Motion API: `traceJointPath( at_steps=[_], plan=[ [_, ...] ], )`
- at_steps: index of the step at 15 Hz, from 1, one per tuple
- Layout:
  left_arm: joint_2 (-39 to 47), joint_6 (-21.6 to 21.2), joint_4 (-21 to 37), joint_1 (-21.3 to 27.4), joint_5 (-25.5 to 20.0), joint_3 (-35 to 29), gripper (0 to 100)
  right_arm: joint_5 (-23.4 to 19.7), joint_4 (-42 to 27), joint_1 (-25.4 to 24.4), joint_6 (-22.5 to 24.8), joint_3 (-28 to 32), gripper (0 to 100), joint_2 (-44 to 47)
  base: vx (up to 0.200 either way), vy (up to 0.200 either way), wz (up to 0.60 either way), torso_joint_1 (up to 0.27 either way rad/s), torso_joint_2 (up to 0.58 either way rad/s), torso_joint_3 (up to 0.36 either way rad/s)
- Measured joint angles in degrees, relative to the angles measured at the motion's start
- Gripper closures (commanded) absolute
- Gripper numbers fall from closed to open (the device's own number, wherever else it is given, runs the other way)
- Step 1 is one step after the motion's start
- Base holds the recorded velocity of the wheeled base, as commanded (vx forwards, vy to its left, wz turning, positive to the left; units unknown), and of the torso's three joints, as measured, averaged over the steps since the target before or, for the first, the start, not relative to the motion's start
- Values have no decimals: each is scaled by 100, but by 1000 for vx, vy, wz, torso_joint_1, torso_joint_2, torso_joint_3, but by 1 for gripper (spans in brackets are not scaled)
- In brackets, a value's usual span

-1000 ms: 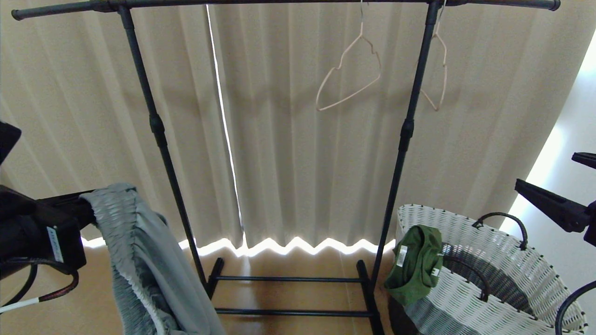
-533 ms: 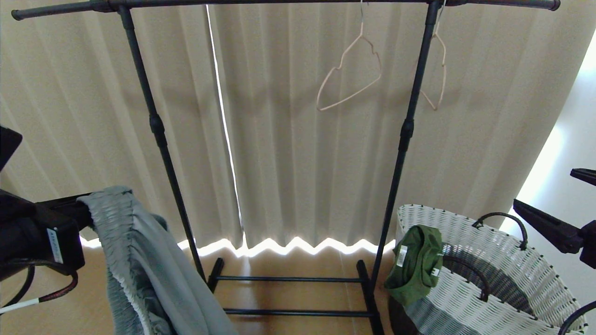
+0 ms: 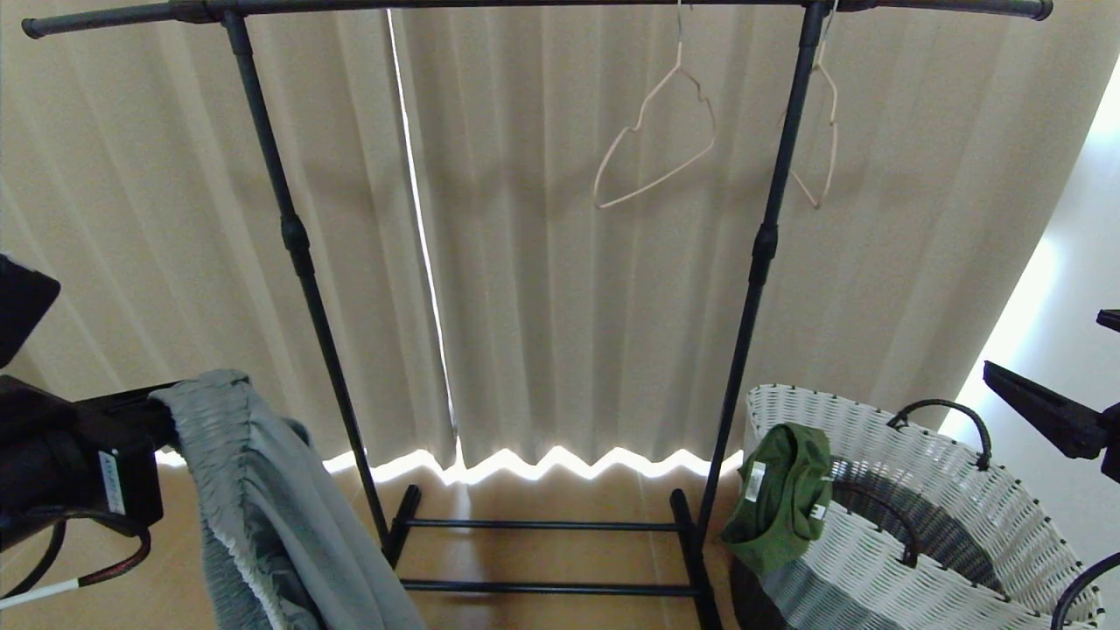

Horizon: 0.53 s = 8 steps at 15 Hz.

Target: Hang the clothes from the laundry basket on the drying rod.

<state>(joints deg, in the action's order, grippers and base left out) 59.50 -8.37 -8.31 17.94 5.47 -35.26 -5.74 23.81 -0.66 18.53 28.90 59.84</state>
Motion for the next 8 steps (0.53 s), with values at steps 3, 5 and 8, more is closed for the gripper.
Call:
traceJointPath(
  at_steps=[3, 5, 8],
  plan=[
    [37, -46, -27, 5, 5, -11, 100, -2, -6, 13, 0, -5, 0, 7, 0, 0, 0, 33, -212, -190],
    [26, -49, -28, -4, 5, 11, 100, -11, -28, 17, -1, -27, 0, 7, 0, 0, 0, 83, -269, -315],
    [0, -55, -41, -1, 2, 20, 100, -6, 0, 15, 0, -29, 0, 16, 0, 0, 0, 111, -533, -323]
  ],
)
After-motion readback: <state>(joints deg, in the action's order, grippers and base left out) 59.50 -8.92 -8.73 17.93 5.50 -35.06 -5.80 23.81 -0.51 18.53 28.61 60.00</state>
